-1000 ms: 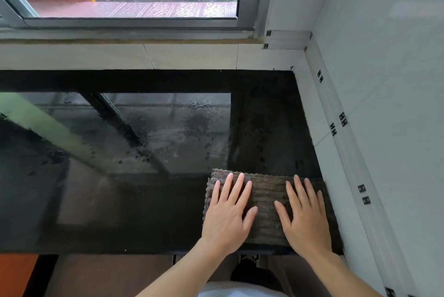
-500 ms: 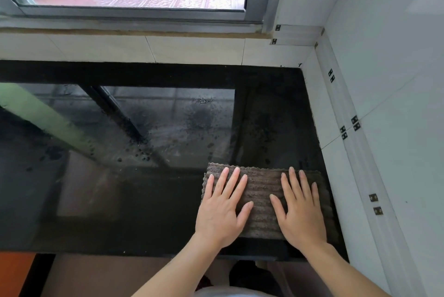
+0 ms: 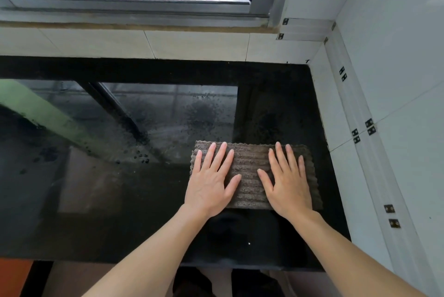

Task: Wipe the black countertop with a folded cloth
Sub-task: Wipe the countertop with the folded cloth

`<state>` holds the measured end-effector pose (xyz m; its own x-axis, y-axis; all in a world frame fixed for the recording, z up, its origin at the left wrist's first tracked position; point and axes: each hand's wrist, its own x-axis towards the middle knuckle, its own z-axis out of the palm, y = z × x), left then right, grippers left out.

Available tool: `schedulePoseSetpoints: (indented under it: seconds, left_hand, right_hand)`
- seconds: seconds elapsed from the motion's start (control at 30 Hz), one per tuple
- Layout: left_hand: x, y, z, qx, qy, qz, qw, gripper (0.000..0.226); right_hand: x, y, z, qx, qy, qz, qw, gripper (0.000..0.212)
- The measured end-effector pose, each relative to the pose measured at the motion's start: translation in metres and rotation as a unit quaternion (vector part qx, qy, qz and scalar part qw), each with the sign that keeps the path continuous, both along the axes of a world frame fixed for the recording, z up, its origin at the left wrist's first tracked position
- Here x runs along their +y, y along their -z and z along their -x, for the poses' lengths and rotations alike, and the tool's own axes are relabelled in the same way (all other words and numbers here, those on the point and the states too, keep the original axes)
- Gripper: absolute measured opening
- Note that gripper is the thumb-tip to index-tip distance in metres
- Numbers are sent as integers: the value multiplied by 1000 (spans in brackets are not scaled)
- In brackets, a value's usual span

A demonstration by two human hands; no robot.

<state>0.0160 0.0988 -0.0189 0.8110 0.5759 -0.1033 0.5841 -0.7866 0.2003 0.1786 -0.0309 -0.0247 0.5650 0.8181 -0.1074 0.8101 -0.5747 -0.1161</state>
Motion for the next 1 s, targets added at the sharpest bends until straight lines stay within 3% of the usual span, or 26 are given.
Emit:
schedulePoseSetpoints:
  seconds: [0.5,1.0]
  left_hand:
    - [-31,2,32,-6,31,19,999,61]
    - [42,3,-24,-3,25,17,1000,62]
  right_hand:
    - [-39,0,27,18,-15,-4,1000,67]
    - [32,6,-29,4,-21,18,1000,67]
